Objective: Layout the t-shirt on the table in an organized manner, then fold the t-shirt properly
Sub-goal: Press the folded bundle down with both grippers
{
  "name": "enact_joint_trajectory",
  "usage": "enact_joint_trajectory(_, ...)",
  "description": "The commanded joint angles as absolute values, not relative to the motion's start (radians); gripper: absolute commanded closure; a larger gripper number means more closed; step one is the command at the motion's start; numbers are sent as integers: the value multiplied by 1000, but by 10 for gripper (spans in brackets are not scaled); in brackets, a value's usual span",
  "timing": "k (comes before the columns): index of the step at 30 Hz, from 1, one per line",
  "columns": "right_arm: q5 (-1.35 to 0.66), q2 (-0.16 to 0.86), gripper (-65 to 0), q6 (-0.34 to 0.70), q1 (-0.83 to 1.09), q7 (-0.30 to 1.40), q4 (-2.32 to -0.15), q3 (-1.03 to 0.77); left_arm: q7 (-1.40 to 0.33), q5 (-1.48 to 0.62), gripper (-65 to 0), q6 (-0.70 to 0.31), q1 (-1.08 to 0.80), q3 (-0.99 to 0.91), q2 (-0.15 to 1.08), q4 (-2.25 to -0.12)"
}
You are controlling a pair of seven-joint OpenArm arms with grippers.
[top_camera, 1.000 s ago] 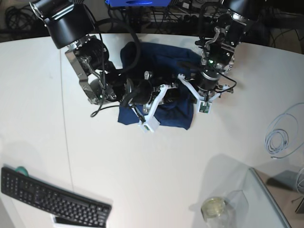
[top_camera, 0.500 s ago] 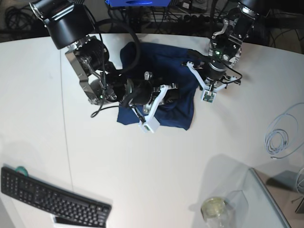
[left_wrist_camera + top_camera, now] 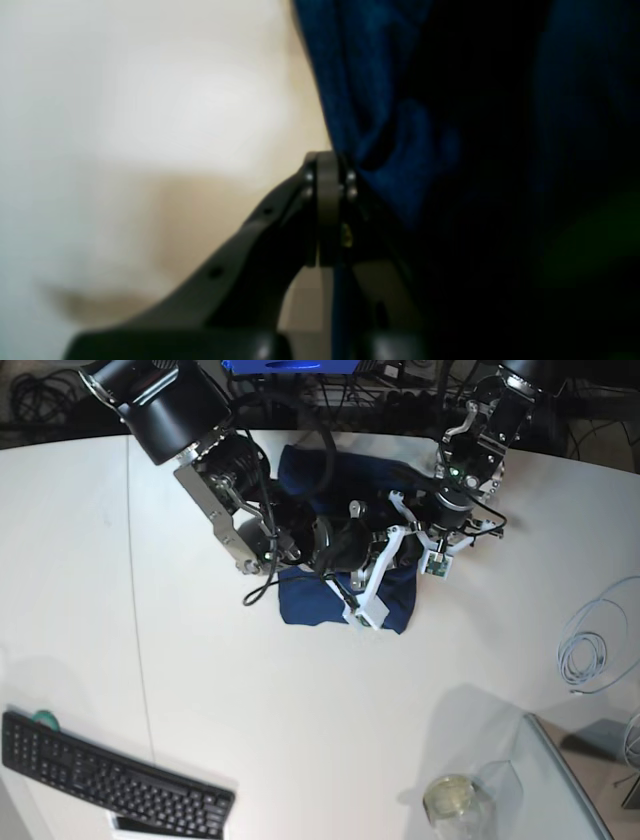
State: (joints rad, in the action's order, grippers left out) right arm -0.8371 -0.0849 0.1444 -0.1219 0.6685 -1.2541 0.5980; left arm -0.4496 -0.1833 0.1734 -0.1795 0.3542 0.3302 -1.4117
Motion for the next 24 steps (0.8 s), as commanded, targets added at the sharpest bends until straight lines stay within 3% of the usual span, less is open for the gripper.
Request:
enact_joint_trajectory(1, -872, -97, -2, 156, -154, 633, -1268, 611, -438, -177, 0, 168, -177, 352, 338, -1432)
enact_joint_trajectory(17, -872, -105, -5, 150, -203, 591, -1147, 613, -512, -170, 0, 168, -380, 44, 403, -1696)
enact_joint_trajectory(19, -872, -105, -60, 150, -203, 575, -1132, 615, -526, -174, 0, 168, -435, -33, 409, -1739)
enact_joint_trajectory(24, -872, -111, -363, 150, -205, 573, -1130, 618, -529, -177, 0, 168, -545, -219, 409, -1784)
